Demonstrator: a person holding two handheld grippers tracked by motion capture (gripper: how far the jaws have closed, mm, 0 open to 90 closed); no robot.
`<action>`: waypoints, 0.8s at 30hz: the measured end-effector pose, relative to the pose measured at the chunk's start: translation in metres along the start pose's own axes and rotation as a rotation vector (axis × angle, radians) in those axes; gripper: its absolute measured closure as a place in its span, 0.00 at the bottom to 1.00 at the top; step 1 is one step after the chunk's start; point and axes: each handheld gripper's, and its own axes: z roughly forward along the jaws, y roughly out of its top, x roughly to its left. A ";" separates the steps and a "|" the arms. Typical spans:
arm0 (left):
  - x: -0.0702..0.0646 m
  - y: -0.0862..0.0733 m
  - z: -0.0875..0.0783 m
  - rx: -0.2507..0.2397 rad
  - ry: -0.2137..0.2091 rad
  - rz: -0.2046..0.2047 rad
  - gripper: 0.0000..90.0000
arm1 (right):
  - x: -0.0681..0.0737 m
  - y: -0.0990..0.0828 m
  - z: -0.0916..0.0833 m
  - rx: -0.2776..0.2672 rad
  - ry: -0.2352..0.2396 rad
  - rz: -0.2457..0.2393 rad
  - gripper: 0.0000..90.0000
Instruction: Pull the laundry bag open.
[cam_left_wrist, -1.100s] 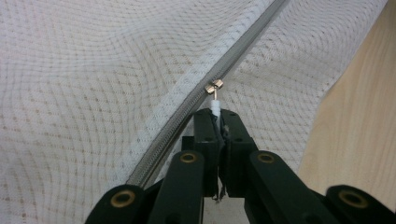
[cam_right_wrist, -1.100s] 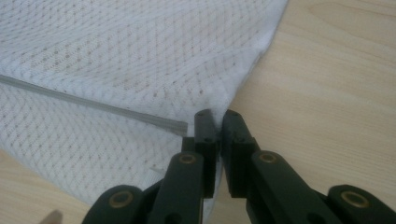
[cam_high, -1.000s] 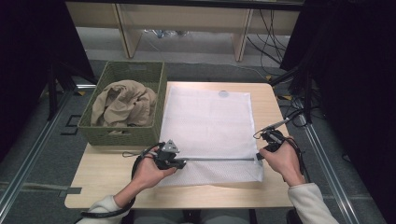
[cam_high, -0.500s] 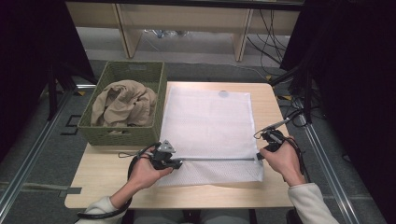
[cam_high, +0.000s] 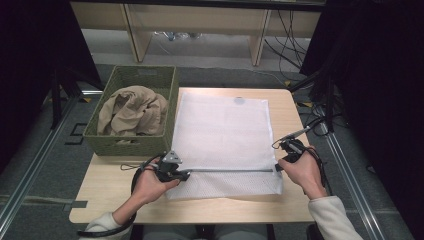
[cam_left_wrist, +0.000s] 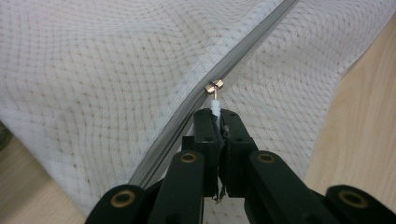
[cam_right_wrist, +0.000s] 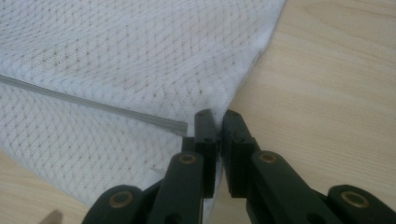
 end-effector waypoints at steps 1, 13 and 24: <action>0.002 -0.001 -0.001 0.008 -0.001 0.006 0.96 | 0.000 0.000 0.000 -0.001 0.001 0.001 0.96; 0.006 -0.012 -0.009 -0.013 -0.001 -0.055 0.96 | 0.001 0.001 0.000 0.010 0.007 -0.002 0.96; 0.013 -0.023 -0.019 0.002 0.015 -0.062 0.96 | 0.003 0.001 0.000 0.010 -0.001 0.035 0.96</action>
